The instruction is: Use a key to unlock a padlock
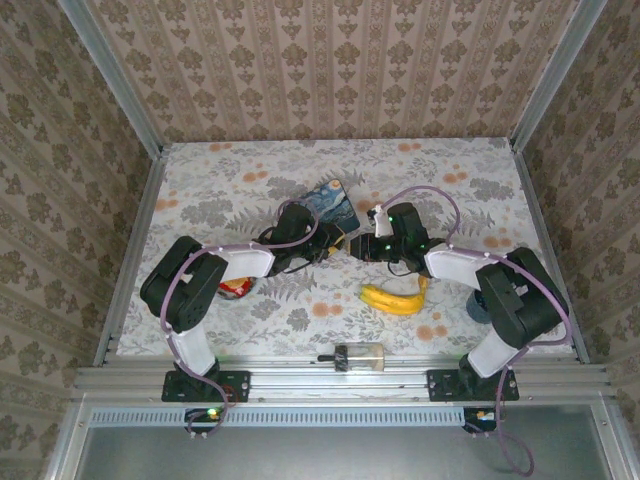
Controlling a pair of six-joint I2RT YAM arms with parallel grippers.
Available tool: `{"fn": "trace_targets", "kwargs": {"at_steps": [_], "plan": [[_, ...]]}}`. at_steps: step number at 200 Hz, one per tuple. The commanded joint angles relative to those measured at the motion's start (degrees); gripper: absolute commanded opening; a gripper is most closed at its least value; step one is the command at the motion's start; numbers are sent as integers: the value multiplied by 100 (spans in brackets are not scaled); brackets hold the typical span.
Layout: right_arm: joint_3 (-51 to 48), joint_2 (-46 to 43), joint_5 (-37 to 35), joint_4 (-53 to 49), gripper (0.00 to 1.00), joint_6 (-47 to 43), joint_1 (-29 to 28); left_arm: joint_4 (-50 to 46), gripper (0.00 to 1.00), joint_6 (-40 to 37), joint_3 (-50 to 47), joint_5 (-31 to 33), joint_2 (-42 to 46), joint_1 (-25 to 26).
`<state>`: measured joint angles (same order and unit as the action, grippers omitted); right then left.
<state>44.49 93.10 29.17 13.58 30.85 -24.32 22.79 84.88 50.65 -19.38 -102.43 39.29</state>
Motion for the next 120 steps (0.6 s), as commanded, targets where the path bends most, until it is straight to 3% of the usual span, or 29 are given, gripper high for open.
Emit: {"fn": "trace_targets", "kwargs": {"at_steps": [1,32,49,93,120], "plan": [[139,101,159,92,18,42,-12,-470,0,581,-133,-548,-260,26],[109,69,160,58,17,26,-12,-465,0,582,-135,-541,-253,26],[86,42,144,31,8,10,-12,-462,0,581,-126,-539,-260,19],[127,58,150,29,0,-17,-12,-483,0,566,-100,-546,-260,27],[213,59,228,97,0,-42,-12,-487,0,558,-91,-569,-260,45]]}}
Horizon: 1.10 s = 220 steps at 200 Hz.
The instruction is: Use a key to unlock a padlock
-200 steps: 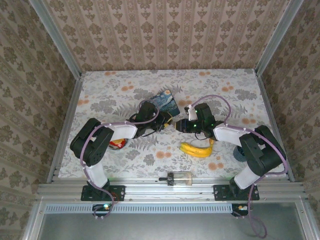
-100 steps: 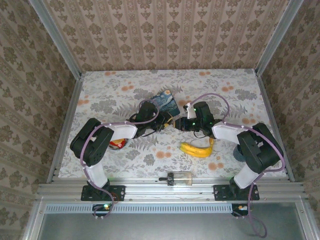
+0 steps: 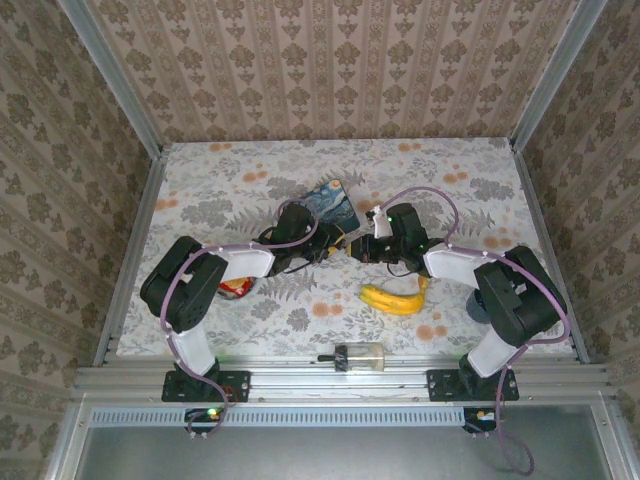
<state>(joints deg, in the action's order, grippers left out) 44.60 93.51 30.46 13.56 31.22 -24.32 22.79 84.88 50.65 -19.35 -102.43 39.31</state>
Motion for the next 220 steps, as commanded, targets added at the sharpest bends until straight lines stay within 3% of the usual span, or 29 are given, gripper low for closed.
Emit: {"fn": "trace_targets", "kwargs": {"at_steps": [1,57,93,143,194,220], "plan": [[205,18,104,105,0,-85,-12,-491,0,557,-91,-579,-260,46],[282,-37,784,705,0,-187,-29,-570,0,505,21,-644,-312,127],[341,256,672,825,0,44,-27,-569,0,503,85,-657,-331,187],[210,738,938,1997,0,946,41,-589,0,477,81,-675,-303,217],[431,826,989,2167,0,1101,59,-586,0,459,73,-684,-295,235],[427,747,688,2074,0,963,-4,-587,0,459,108,-695,-321,268]]}}
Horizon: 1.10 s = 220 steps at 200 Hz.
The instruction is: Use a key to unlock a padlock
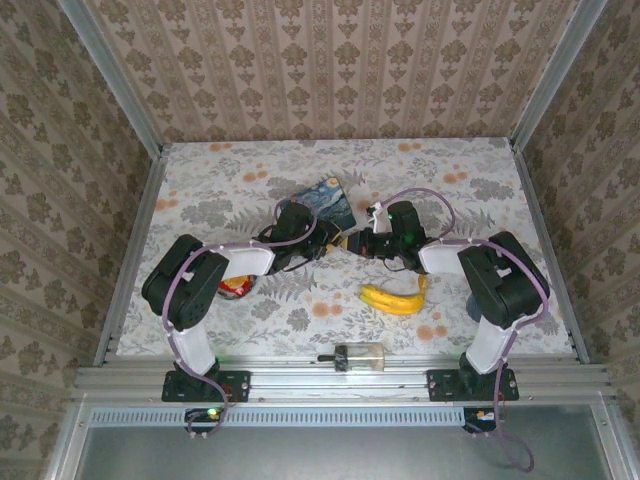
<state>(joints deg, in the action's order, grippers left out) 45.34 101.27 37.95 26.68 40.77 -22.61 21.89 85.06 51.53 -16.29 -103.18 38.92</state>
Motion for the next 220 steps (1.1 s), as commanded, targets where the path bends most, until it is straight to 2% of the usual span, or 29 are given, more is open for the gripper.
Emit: {"fn": "trace_targets", "kwargs": {"at_steps": [1,29,41,81,107,146,186,220], "plan": [[357,-38,-87,731,0,-18,-183,-500,0,442,18,-1004,-251,309],[604,-367,-1374,-810,0,-1287,-664,-496,0,450,56,-1023,-290,330],[701,-393,-1748,-1145,0,-1577,-825,-496,0,450,68,-1025,-298,344],[739,-256,-1458,-877,0,-1310,-749,-484,0,455,86,-1025,-308,364],[725,34,-785,-207,0,-463,-469,-426,0,459,71,-1034,-284,388],[493,761,362,2189,0,1520,-30,-323,0,464,28,-1069,-264,405],[537,1145,716,3024,0,2586,54,-216,0,511,-36,-1086,-256,415],[420,1441,801,3716,0,3839,121,-72,0,614,-90,-1125,-308,400]]}}
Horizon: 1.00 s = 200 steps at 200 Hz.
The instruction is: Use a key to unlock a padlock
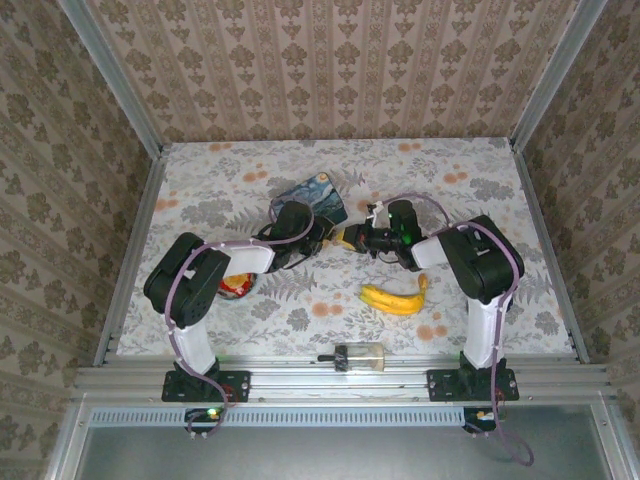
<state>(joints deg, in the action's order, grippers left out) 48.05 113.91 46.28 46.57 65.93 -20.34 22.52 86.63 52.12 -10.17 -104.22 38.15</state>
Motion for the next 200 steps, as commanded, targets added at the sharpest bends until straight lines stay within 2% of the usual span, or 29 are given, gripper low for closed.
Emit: {"fn": "trace_targets", "kwargs": {"at_steps": [1,31,50,80,100,119,147,187,200], "plan": [[142,190,-36,1756,0,1364,-104,-126,0,458,-149,-1739,-208,475],[-3,505,-138,2597,0,2392,-102,12,0,529,-176,-1777,-255,465],[-33,650,-211,2764,0,2705,-102,20,6,533,-150,-1788,-265,462],[-42,740,-308,2766,0,2832,-102,-46,28,533,-140,-1812,-252,463],[-42,751,-337,2767,0,2919,-102,-33,38,567,-175,-1804,-230,454],[-63,762,-381,2770,0,3001,-102,-16,46,583,-206,-1773,-199,441],[-155,808,-514,2770,0,3048,-84,-7,49,567,-254,-1712,-110,415],[-209,960,-645,2770,0,3027,-67,-163,68,356,-456,-1494,315,302],[-191,1006,-657,2753,0,3002,-67,-343,79,191,-504,-1390,544,257]]}}
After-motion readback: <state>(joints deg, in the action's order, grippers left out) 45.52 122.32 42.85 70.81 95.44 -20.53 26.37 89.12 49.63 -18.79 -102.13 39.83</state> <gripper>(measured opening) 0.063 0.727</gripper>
